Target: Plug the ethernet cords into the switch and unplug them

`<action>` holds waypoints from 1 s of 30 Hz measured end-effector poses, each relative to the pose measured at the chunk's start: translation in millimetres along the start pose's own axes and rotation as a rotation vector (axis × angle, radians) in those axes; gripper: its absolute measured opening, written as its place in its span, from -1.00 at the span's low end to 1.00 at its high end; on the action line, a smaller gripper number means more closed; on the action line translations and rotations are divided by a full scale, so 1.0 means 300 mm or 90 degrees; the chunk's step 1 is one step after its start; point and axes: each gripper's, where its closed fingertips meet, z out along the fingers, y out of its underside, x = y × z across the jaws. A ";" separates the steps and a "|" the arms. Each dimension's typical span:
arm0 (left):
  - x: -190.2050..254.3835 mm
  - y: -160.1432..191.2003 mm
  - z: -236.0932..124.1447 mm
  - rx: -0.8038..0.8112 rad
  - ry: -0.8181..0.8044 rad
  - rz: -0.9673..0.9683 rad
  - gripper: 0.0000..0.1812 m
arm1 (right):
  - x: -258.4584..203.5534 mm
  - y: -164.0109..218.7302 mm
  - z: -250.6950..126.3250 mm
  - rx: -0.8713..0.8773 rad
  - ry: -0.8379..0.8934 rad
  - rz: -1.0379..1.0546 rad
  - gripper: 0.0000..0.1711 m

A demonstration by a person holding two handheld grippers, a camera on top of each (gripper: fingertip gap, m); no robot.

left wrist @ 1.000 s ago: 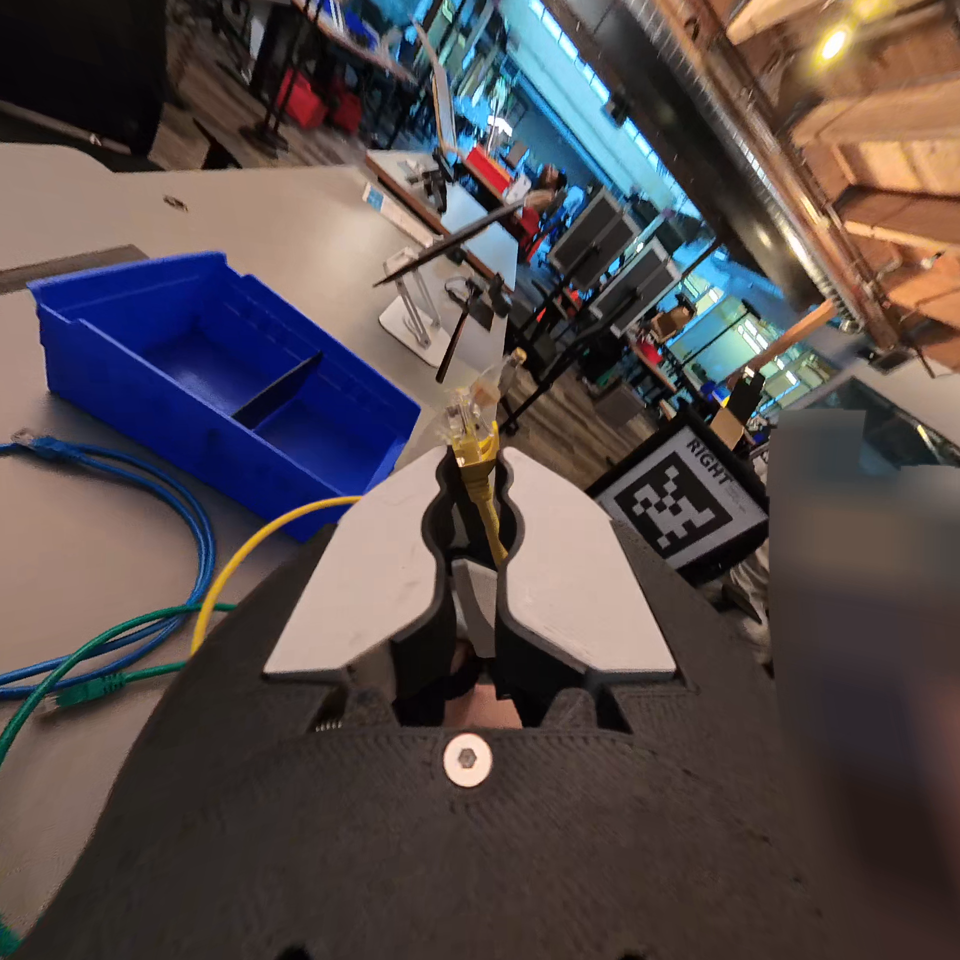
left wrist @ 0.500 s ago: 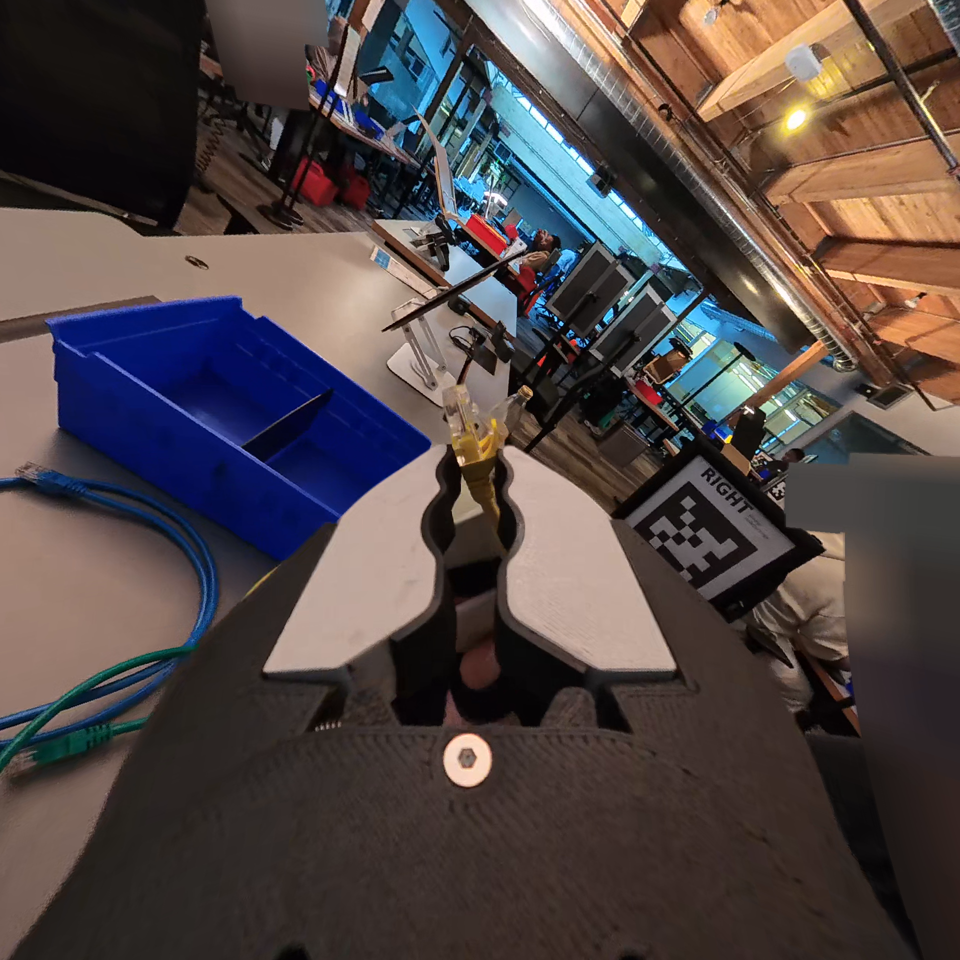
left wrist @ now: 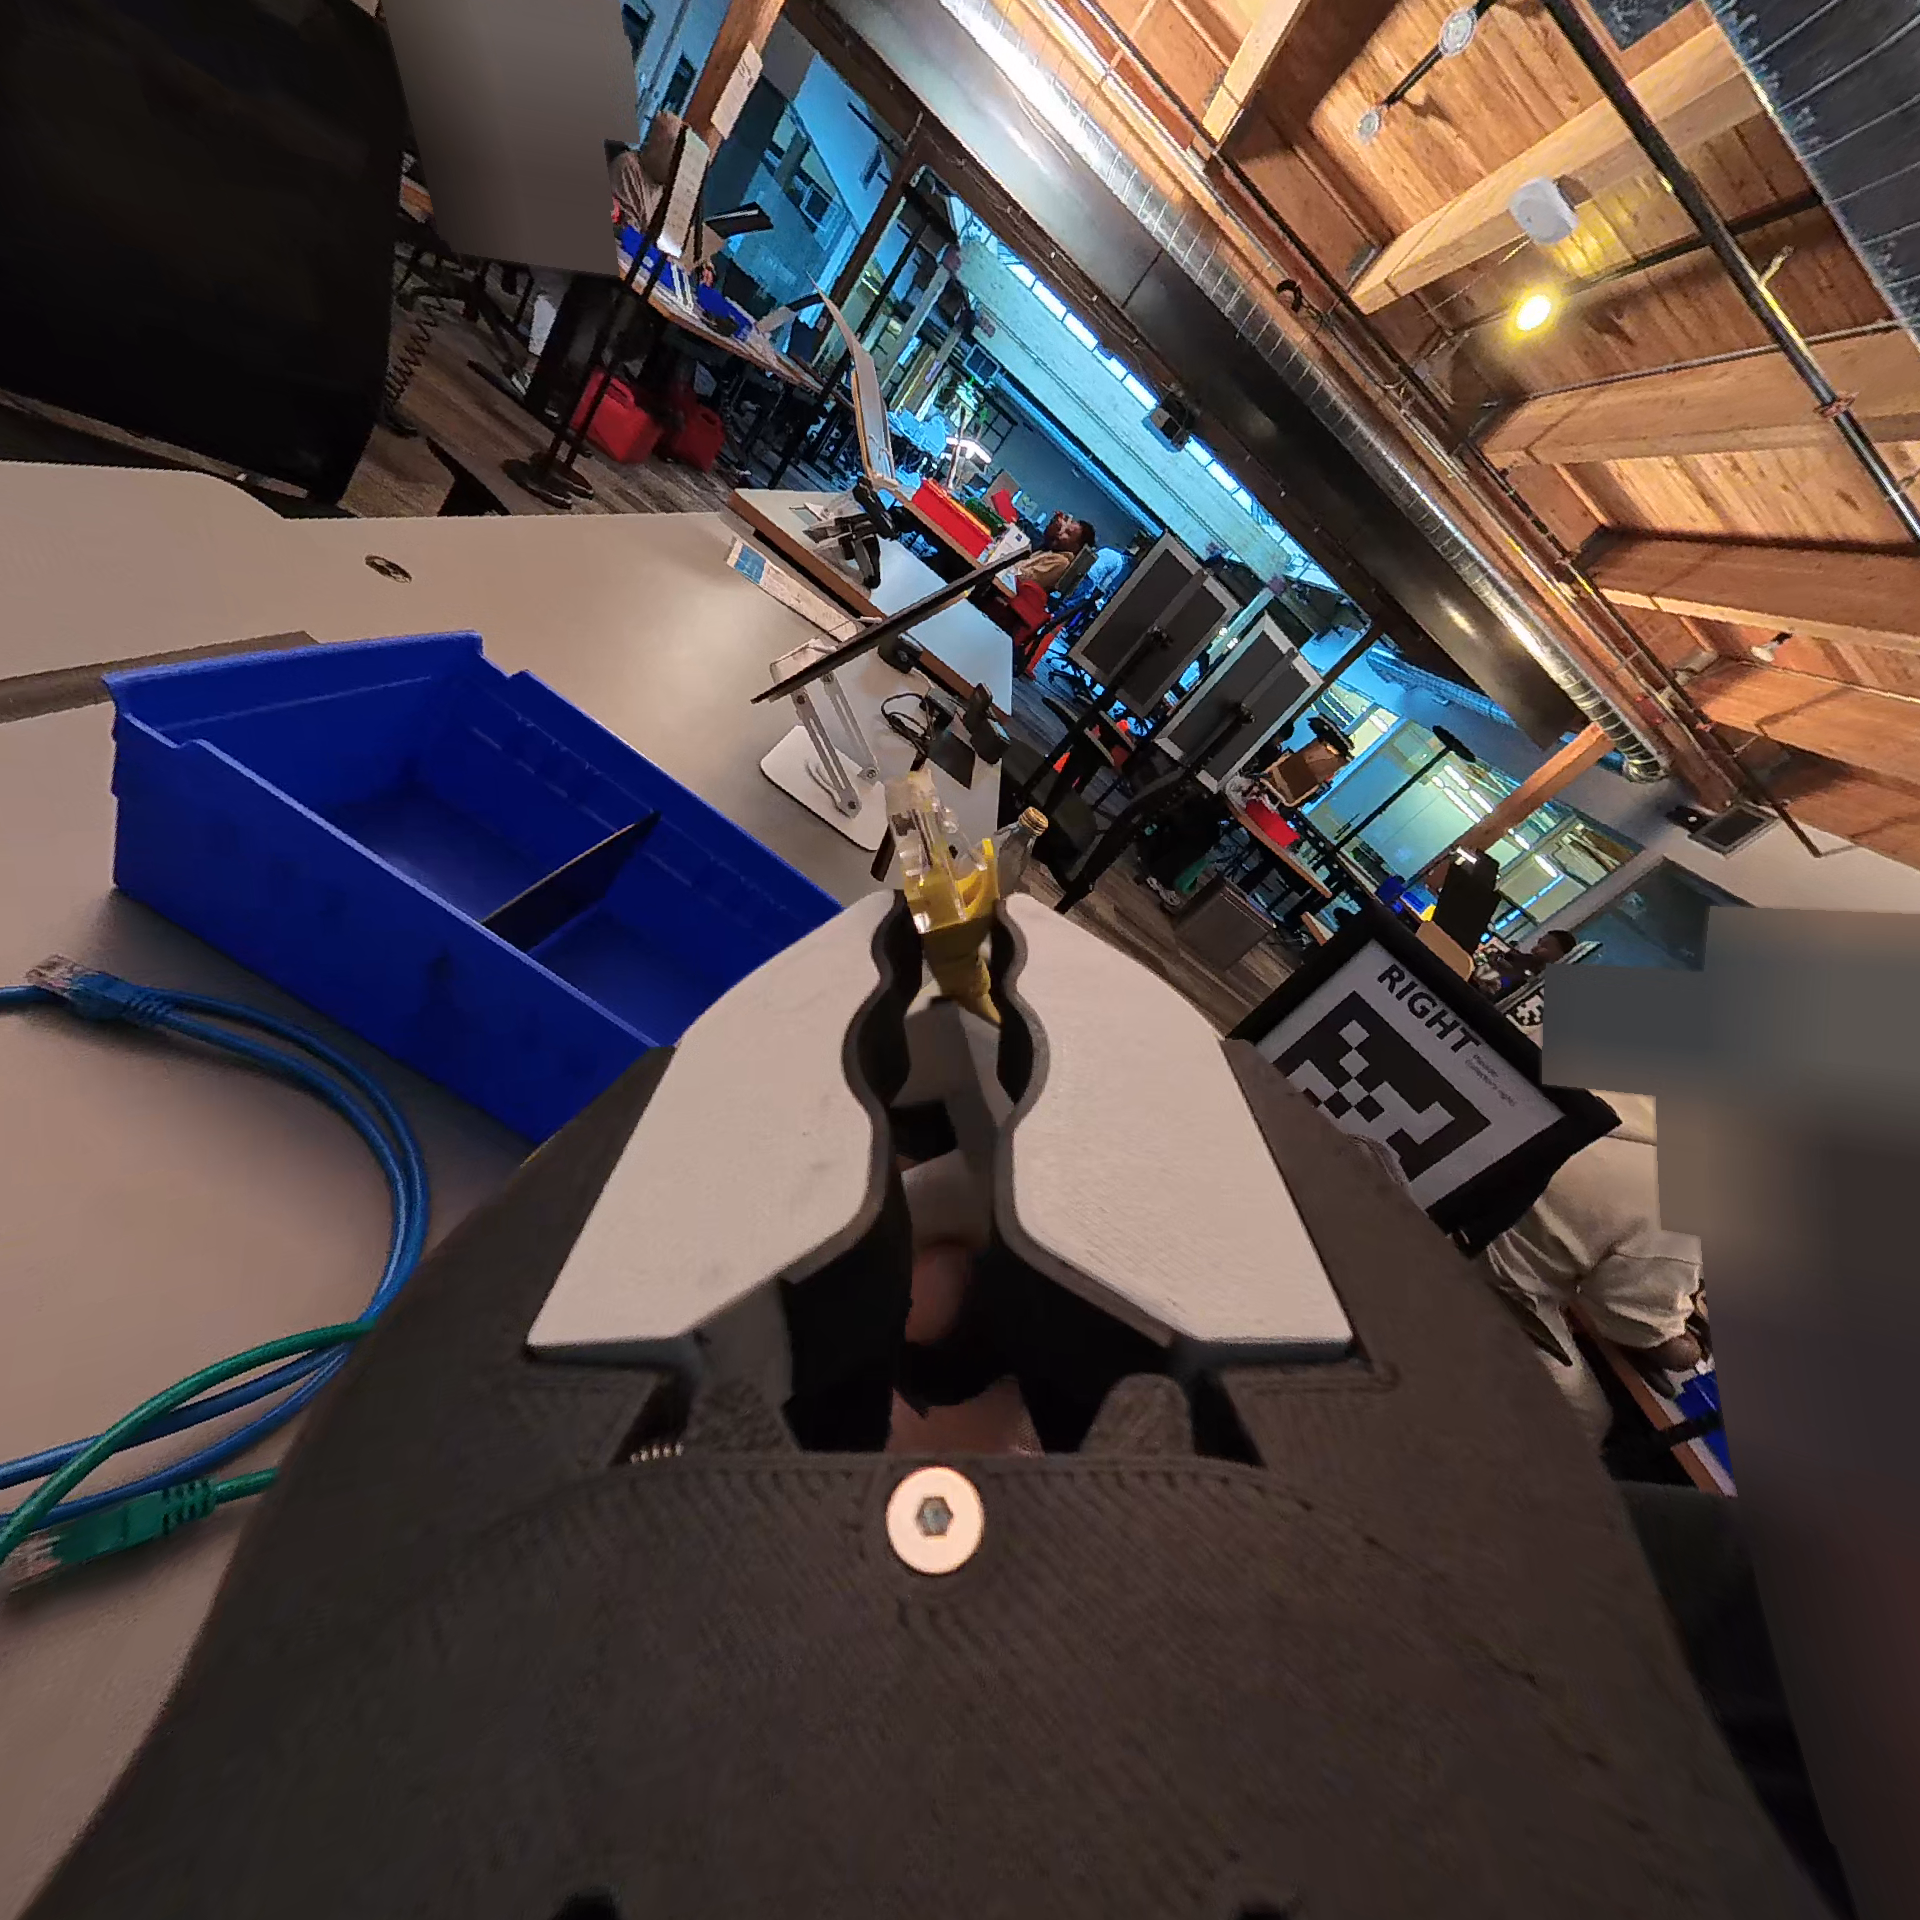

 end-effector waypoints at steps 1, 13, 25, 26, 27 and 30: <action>0.001 0.002 0.001 0.000 0.000 0.001 -0.86 | 0.000 0.003 0.001 -0.004 -0.001 0.000 -0.84; -0.011 0.014 0.008 0.012 -0.013 0.005 -0.87 | 0.009 0.008 -0.008 0.007 0.004 0.004 -0.86; -0.035 0.010 0.001 0.038 -0.004 -0.010 -0.86 | 0.005 0.028 0.006 -0.013 -0.001 -0.006 -0.86; -0.031 0.012 -0.001 0.036 0.009 -0.016 -0.84 | 0.003 0.025 0.004 -0.011 -0.010 -0.001 -0.86; -0.026 0.013 -0.004 0.033 0.028 -0.030 -0.84 | 0.002 0.020 0.001 -0.006 -0.019 0.003 -0.86; -0.018 0.001 -0.018 0.034 0.075 -0.066 -0.80 | -0.003 0.012 -0.012 0.007 -0.044 0.007 -0.86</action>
